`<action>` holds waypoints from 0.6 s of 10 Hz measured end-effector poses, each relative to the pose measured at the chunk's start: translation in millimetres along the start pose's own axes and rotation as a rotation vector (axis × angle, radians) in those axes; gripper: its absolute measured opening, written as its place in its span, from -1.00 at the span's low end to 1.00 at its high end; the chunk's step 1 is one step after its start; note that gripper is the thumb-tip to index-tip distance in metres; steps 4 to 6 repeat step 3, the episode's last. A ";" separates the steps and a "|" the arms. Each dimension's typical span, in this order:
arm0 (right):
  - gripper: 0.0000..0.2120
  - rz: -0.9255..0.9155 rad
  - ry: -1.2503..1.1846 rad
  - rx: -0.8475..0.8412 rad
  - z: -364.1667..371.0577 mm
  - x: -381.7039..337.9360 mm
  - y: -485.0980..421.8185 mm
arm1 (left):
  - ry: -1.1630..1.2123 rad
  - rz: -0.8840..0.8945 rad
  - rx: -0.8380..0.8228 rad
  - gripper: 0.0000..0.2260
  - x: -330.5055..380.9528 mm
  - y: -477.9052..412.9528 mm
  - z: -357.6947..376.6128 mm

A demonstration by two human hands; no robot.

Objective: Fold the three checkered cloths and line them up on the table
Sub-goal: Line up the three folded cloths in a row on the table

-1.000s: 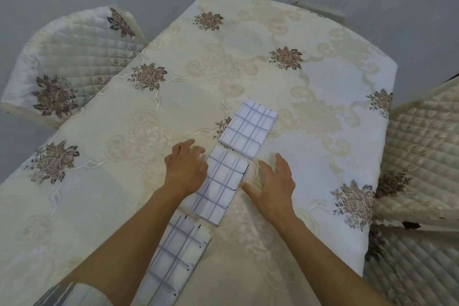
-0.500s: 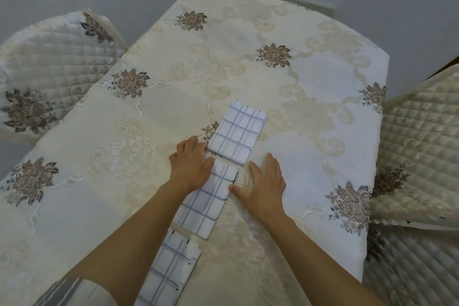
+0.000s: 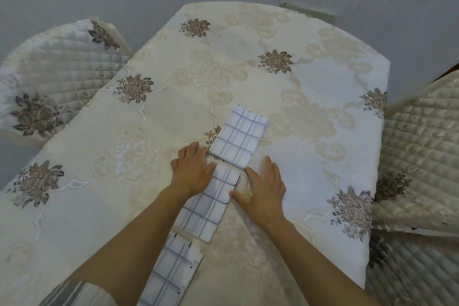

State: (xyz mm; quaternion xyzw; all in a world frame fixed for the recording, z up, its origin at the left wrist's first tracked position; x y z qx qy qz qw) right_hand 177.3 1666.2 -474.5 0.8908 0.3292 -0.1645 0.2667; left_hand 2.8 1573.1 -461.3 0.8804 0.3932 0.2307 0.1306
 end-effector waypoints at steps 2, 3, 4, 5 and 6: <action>-0.27 0.012 0.002 -0.010 -2.2 2.6 2.8 | 0.003 0.000 -0.009 -0.55 -0.3 1.3 0.2; -0.28 -0.002 0.006 0.004 -6.1 -0.5 3.9 | 0.005 -0.003 0.001 -0.55 0.0 2.7 -0.8; -0.28 -0.002 0.006 0.004 -6.1 -0.5 3.9 | 0.005 -0.003 0.001 -0.55 0.0 2.7 -0.8; -0.28 -0.002 0.006 0.004 -6.1 -0.5 3.9 | 0.005 -0.003 0.001 -0.55 0.0 2.7 -0.8; -0.28 -0.002 0.006 0.004 -6.1 -0.5 3.9 | 0.005 -0.003 0.001 -0.55 0.0 2.7 -0.8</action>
Point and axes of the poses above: each hand's wrist, its own y-axis away from the middle knuckle, its own z-axis out of the palm, x = y × z, the point moved 8 cm from there along -y, towards the middle knuckle, and after that the axes turned 5 degrees about -x, right-handed, at the moved point
